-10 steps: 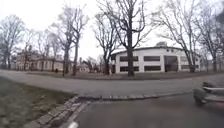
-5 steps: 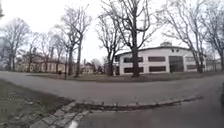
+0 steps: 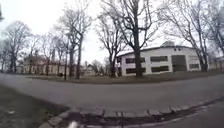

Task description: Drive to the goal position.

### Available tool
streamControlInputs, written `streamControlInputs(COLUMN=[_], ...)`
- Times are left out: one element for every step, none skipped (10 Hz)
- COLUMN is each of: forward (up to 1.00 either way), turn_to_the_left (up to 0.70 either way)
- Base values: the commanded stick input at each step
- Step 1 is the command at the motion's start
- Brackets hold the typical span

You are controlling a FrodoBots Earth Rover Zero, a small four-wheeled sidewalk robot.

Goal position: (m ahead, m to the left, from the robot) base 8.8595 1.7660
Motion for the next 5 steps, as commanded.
streamControlInputs(forward=[1.0,1.0,1.0,1.0,1.0], turn_to_the_left=[0.39,0.03,0.01,0.01,0.09])
